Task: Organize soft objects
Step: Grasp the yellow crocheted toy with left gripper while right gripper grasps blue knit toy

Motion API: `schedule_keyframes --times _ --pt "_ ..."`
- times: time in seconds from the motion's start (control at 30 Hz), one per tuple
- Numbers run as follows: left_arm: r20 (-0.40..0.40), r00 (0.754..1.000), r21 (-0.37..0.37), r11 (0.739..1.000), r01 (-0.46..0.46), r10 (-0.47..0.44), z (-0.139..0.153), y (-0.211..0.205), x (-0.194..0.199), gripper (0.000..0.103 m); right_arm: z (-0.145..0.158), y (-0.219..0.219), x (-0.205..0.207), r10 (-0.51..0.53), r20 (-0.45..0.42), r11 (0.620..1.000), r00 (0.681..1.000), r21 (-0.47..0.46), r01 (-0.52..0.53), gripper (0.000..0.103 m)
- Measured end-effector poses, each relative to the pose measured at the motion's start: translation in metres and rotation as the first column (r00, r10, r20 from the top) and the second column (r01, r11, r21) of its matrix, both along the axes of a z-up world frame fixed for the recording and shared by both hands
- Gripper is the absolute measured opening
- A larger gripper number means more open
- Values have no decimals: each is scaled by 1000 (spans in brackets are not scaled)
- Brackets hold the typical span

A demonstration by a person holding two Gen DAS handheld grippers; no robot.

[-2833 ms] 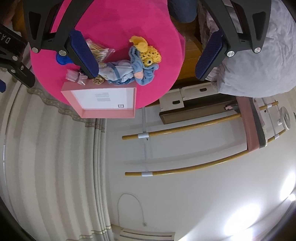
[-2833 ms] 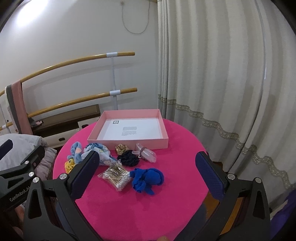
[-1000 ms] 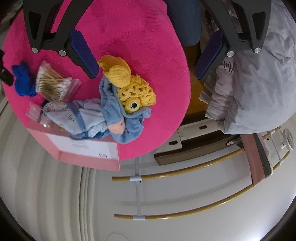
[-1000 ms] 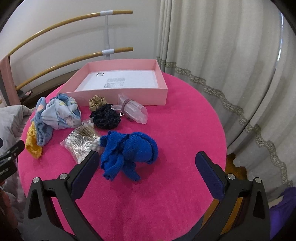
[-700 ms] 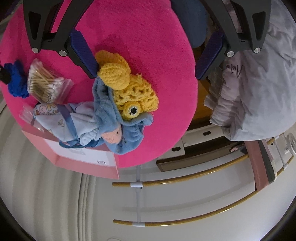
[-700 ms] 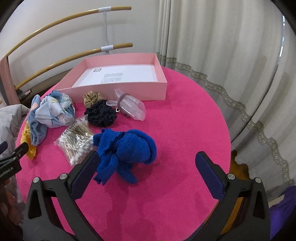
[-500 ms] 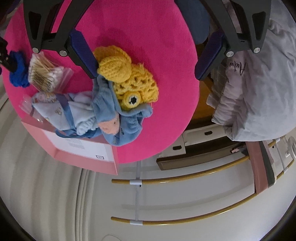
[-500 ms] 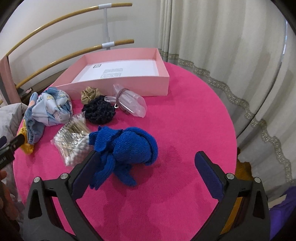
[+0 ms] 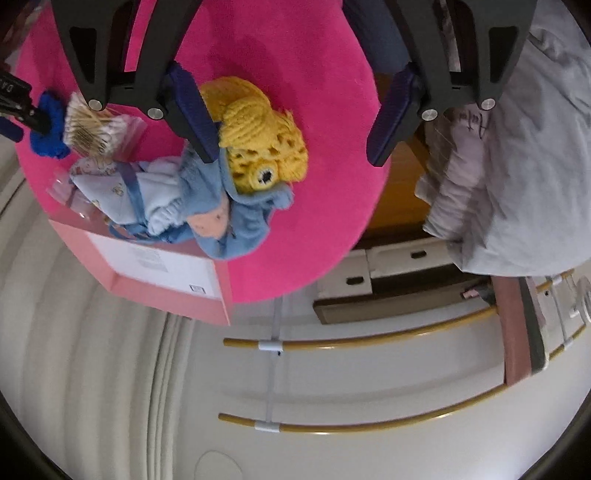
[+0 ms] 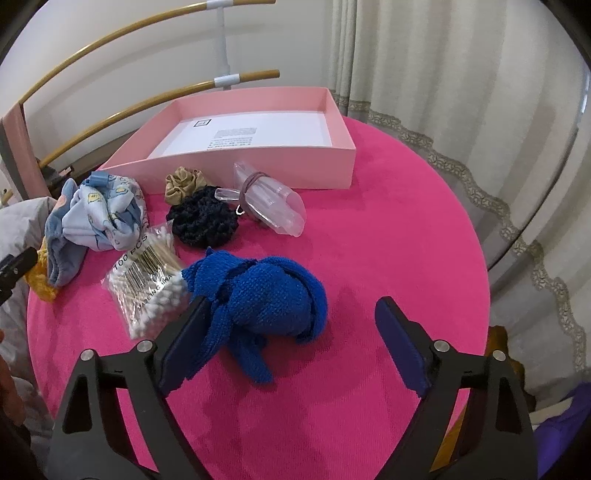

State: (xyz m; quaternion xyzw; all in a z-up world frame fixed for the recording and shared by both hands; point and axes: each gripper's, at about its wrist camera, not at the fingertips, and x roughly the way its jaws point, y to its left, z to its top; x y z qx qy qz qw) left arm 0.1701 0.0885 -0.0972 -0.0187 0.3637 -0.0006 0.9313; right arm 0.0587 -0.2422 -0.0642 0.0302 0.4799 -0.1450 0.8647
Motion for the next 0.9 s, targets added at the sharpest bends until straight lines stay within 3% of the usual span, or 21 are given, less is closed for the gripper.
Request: schedule_keyframes --times 0.17,0.33,0.37,0.43,0.57,0.67,0.73,0.77,0.83,0.9 --pt "-102 995 64 998 -5 11 -29 -15 22 81 -2 1 2 0 -12 1000 1000 -5 0 88" --pt "-128 992 22 1000 -16 19 -41 -17 35 86 0 2 5 2 -15 1000 1000 -11 -2 88" --pt "-134 991 12 1000 -10 12 -41 -18 38 84 0 3 7 5 -16 1000 1000 -14 -5 88" --pt "-133 991 -13 1000 17 -19 -39 -19 40 69 -1 4 7 16 -20 1000 1000 -15 -17 85" --pt "-127 987 -53 995 88 -94 -36 -8 45 48 -1 -1 4 17 -12 1000 1000 25 -17 74" --pt "-124 986 -65 993 103 -110 -33 2 41 47 -3 -2 5 33 -19 999 999 44 -33 70" --pt "-121 985 -65 991 118 -126 -32 3 42 58 -6 1 8 51 -25 997 998 54 -49 63" --pt "-121 985 -59 992 115 -121 -32 3 44 58 -9 1 10 57 -26 996 998 68 -56 61" --pt "-124 984 -55 991 121 -127 -33 1 46 49 -12 0 9 61 -21 994 998 90 -59 50" --pt "-123 983 -60 989 132 -138 -32 -1 43 39 -12 -1 6 65 -5 993 998 103 -65 45"
